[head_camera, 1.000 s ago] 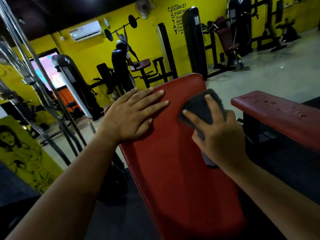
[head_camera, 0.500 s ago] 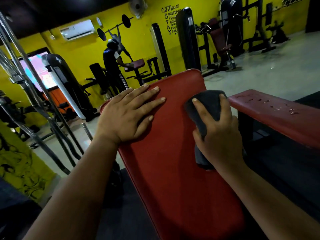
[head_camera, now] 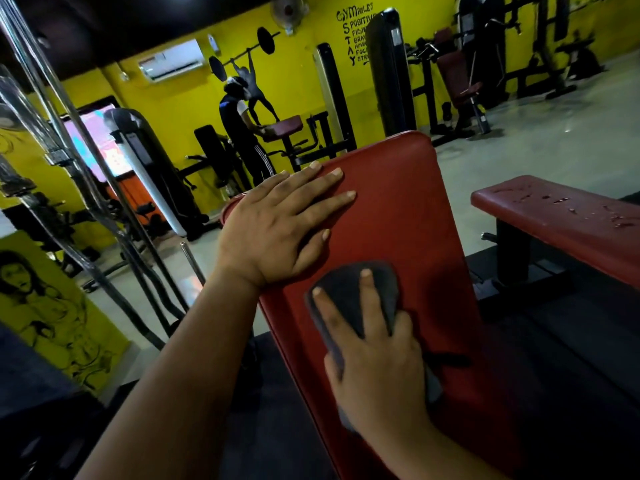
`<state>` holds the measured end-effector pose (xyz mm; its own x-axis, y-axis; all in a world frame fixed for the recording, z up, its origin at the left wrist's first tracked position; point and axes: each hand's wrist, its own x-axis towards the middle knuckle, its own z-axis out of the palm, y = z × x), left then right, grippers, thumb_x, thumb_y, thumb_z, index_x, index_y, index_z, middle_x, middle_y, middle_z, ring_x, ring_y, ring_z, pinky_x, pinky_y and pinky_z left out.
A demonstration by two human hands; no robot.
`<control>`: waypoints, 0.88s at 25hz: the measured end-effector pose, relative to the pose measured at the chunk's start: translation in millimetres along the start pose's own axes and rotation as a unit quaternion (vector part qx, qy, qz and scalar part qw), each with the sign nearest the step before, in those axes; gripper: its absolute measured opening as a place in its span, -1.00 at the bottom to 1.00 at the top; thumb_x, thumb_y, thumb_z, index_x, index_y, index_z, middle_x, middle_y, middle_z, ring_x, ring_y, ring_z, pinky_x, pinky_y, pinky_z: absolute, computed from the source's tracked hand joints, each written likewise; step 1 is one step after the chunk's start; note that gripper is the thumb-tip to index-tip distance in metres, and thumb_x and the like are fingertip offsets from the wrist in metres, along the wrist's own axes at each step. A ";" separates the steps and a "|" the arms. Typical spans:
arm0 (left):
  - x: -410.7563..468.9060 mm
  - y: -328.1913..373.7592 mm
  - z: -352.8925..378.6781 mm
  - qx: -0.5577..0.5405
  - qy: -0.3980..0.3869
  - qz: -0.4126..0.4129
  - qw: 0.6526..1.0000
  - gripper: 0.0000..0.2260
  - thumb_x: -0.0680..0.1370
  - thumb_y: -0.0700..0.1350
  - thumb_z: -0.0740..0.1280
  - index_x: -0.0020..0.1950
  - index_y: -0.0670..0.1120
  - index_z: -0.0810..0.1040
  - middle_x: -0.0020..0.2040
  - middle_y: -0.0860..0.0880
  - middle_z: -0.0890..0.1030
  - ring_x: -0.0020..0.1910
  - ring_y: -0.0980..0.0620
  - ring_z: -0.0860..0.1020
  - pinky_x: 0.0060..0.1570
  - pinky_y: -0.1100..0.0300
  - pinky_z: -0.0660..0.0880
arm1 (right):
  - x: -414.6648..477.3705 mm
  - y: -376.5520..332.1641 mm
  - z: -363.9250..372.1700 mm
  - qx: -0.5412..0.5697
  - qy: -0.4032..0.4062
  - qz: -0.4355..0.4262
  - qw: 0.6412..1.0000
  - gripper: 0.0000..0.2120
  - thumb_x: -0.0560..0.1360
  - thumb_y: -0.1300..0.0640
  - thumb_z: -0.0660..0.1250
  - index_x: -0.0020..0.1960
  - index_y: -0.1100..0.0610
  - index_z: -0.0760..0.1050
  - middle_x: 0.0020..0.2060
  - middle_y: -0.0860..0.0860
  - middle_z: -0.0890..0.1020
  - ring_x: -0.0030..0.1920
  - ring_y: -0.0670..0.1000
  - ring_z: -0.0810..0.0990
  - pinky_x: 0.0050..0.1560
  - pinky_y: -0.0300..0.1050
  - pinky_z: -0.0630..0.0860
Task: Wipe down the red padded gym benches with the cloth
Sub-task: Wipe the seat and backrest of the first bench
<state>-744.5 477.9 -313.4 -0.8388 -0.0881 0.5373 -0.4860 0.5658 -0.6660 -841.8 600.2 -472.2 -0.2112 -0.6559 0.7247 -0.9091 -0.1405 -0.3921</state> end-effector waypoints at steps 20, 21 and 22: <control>16.4 6.8 -7.4 0.043 -0.021 0.074 0.996 -0.53 0.56 -0.01 0.15 0.49 0.03 0.40 0.50 -0.05 0.38 0.49 -0.10 0.32 0.48 -0.14 0.14 | 24.5 81.7 -17.0 -0.094 0.097 -0.199 0.971 -0.48 0.40 0.19 0.37 0.31 -0.16 0.52 0.42 0.06 0.36 -0.16 0.24 0.46 -0.31 0.09 0.53; 20.0 12.2 -5.7 0.043 -0.018 0.083 0.995 -0.53 0.57 -0.02 0.15 0.50 0.03 0.39 0.50 -0.04 0.37 0.49 -0.10 0.32 0.48 -0.12 0.15 | 31.4 94.1 -24.5 -0.094 0.096 -0.179 0.975 -0.44 0.36 0.19 0.42 0.31 -0.14 0.51 0.42 0.08 0.36 -0.11 0.27 0.47 -0.30 0.11 0.54; 22.2 18.2 -2.3 0.039 -0.017 0.086 0.995 -0.54 0.59 -0.01 0.15 0.50 0.03 0.39 0.50 -0.04 0.37 0.49 -0.10 0.32 0.48 -0.11 0.17 | 37.9 106.8 -31.0 -0.098 0.096 -0.156 0.978 -0.42 0.34 0.18 0.44 0.33 -0.14 0.49 0.42 0.11 0.36 -0.06 0.30 0.46 -0.28 0.11 0.55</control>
<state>-771.4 488.1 -312.4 -0.9186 -0.0235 0.3946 -0.3506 0.5094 -0.7859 -958.0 583.3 -469.1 0.0407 -0.4491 0.8926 -0.9874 -0.1545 -0.0327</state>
